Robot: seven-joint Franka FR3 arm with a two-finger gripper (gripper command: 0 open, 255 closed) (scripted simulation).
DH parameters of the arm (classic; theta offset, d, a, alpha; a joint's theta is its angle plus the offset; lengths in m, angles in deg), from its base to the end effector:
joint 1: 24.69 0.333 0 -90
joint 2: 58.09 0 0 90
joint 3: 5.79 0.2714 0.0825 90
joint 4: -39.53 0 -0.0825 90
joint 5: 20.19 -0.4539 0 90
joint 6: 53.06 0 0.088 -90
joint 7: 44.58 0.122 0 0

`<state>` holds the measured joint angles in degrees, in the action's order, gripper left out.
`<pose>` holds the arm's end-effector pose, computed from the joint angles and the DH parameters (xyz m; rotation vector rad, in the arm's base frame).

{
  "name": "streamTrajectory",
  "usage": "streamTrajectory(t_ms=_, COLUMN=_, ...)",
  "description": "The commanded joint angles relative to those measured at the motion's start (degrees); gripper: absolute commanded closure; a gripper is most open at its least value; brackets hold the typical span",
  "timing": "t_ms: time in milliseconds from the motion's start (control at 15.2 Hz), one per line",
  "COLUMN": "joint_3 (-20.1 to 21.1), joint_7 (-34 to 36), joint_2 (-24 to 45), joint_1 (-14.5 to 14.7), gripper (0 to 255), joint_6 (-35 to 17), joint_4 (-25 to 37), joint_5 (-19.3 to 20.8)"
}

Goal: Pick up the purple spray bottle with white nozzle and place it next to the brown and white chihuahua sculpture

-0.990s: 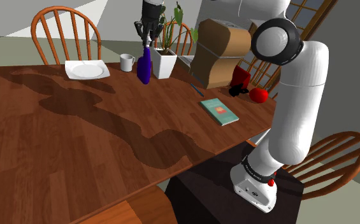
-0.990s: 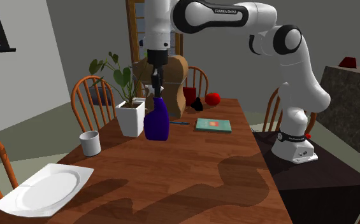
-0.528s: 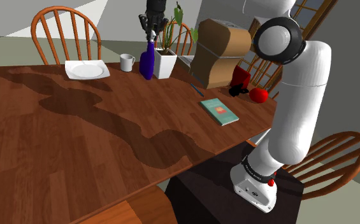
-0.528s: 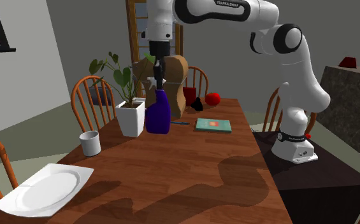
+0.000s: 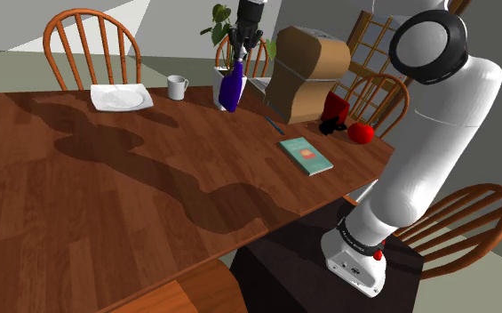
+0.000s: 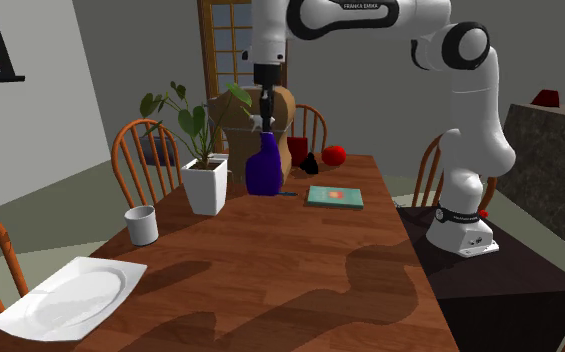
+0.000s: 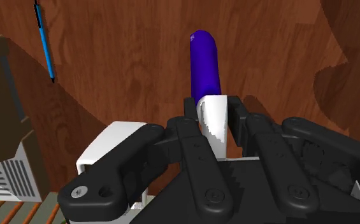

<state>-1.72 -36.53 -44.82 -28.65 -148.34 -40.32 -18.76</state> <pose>0.6927 -0.0058 0.5176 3.1275 -0.2177 0.0608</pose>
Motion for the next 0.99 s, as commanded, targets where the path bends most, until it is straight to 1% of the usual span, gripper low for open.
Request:
streamTrajectory(t_ms=0, joint_3=-0.8, joint_7=-2.4, joint_2=-3.1, joint_1=-1.5, gripper=255, joint_6=-1.0, joint_4=-4.0, joint_5=-0.5)
streamTrajectory(t_ms=462, joint_3=-4.5, joint_7=-11.1, joint_2=-9.3, joint_1=-6.6, gripper=255, joint_6=-2.9, joint_4=-12.2, joint_5=-1.4)
streamTrajectory(t_ms=924, joint_3=-8.9, joint_7=-20.2, joint_2=-12.7, joint_1=-11.3, gripper=255, joint_6=-3.7, joint_4=-16.4, joint_5=-1.8)
